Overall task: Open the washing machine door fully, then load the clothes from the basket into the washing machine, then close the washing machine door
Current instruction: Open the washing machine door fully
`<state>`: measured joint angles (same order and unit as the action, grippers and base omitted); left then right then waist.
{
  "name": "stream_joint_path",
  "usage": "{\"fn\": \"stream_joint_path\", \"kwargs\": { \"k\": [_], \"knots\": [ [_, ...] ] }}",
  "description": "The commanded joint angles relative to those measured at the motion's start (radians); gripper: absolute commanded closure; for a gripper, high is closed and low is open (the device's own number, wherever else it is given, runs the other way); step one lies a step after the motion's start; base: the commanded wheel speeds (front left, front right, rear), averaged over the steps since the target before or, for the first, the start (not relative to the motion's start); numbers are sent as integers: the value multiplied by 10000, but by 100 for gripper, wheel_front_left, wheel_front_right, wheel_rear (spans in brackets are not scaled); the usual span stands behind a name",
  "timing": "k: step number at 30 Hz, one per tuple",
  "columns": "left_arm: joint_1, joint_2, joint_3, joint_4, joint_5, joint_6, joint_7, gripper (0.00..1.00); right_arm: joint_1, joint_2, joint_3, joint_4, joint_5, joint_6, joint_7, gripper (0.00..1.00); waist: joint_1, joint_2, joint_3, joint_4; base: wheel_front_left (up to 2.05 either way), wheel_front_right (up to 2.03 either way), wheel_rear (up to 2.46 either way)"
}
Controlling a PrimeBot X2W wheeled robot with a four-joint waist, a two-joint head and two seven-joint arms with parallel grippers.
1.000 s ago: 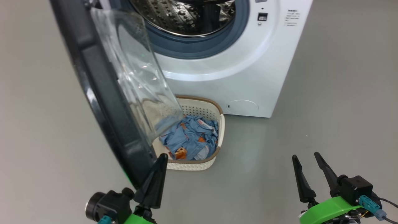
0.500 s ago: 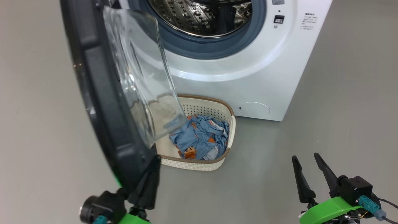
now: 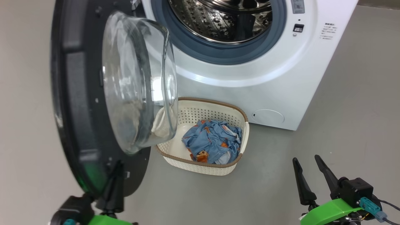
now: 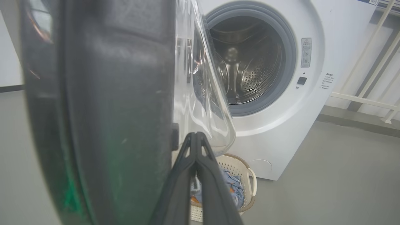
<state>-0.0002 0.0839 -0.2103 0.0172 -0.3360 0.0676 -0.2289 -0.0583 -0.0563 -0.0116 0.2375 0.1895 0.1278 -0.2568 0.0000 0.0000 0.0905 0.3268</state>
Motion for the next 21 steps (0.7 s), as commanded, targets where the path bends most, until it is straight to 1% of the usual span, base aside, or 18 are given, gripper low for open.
{"fn": "stream_joint_path", "kwargs": {
  "k": [1, 8, 10, 21],
  "knots": [
    [-182, 265, 571, -126, -92, 164, -71, 100, -96, -40, 294, -208, 83, 29, -49, 0, 0, 0, 12, 61, 0, 0, 0],
    [-446, 533, 1438, 397, -545, 290, -171, 100, -161, -74, 355, -215, 81, 29, -49, 0, 0, 0, 154, 91, 0, 0, 0],
    [-671, 675, 1896, 739, -770, 350, -210, 100, -225, -104, 404, -195, 85, 29, -49, 0, 0, 0, 240, 18, 0, 0, 0],
    [-1462, 1148, 3340, 1726, -1342, 470, -305, 100, -415, -240, 545, -132, 110, 29, -49, 0, 0, 0, 488, -286, 0, 0, 0]
  ]
}}
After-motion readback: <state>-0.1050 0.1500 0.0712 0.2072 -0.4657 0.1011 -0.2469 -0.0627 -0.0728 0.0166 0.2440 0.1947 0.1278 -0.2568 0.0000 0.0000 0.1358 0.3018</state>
